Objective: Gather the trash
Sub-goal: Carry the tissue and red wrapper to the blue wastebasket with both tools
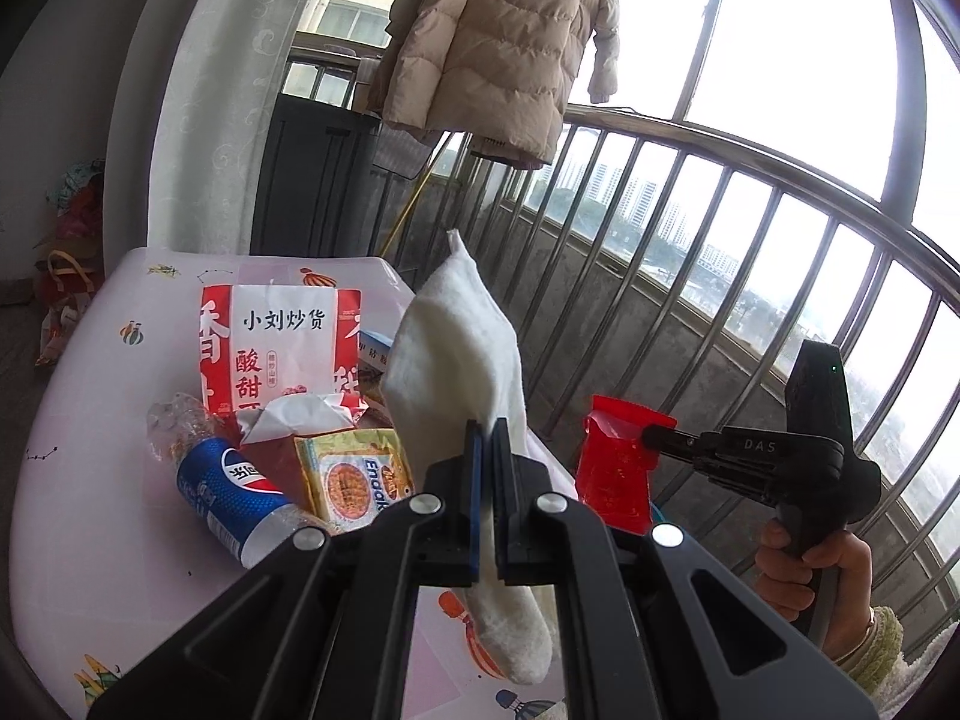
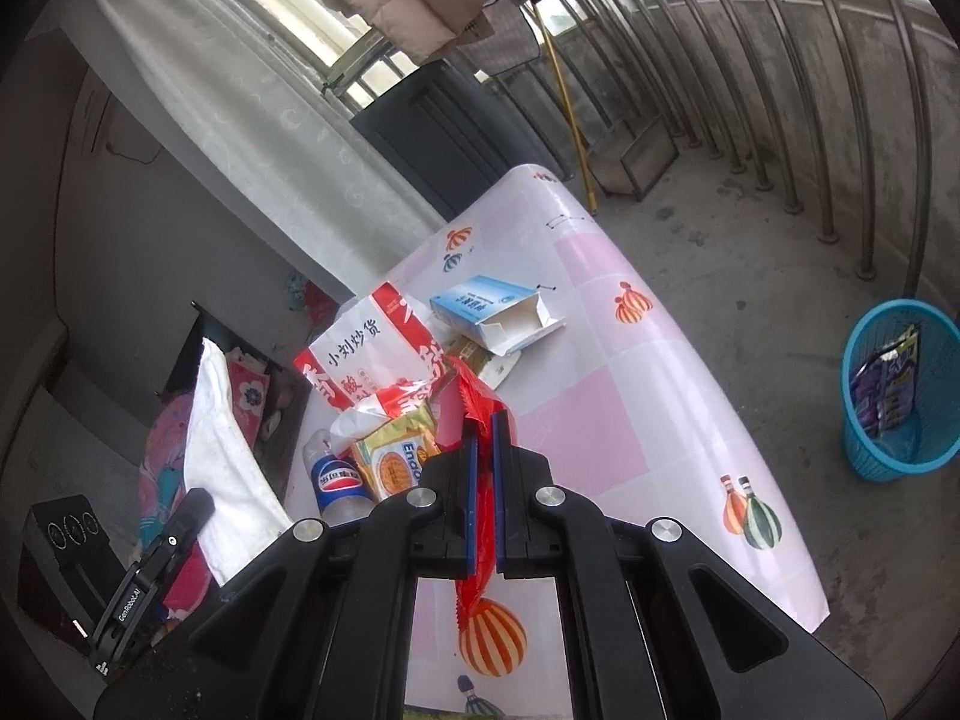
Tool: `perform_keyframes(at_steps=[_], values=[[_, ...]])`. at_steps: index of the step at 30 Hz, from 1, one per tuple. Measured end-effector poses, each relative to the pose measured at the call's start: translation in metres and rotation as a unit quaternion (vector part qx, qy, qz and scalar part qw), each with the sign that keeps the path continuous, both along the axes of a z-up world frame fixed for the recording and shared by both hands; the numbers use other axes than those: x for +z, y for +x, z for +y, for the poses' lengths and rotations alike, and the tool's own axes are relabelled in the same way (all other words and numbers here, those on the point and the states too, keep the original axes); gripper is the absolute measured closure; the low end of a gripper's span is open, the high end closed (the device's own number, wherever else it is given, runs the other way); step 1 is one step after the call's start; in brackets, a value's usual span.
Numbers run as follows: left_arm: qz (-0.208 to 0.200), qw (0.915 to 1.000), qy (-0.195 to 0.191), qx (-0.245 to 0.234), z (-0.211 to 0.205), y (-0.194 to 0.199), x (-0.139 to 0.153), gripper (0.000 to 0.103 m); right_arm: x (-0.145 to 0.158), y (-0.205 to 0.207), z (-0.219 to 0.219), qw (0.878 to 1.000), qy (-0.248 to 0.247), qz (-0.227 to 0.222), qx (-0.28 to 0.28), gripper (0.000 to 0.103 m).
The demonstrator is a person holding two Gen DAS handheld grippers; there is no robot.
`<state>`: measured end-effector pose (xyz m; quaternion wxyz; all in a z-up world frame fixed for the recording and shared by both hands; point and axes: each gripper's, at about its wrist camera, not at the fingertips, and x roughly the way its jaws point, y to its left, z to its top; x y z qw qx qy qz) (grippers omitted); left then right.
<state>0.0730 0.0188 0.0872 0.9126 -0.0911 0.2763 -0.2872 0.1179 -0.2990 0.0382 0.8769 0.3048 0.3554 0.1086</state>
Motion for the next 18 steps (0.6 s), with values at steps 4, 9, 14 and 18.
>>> perform_keyframes(at_steps=[4,9,14,18], values=[[-0.002,1.0000,0.000,-0.007,-0.010,0.006,0.003,0.101,0.003,-0.005,-0.011,1.000,-0.002,-0.004,-0.015,0.100],[-0.007,0.9998,0.002,-0.020,-0.024,0.011,0.008,0.101,0.000,-0.010,-0.022,0.999,0.000,-0.010,-0.033,0.100],[0.000,0.9990,0.003,-0.044,-0.046,0.020,0.011,0.101,-0.004,-0.022,-0.043,0.998,0.007,-0.015,-0.067,0.101],[0.001,0.9969,0.007,-0.079,-0.078,0.029,0.014,0.101,-0.003,-0.039,-0.069,0.993,0.005,-0.018,-0.114,0.100]])
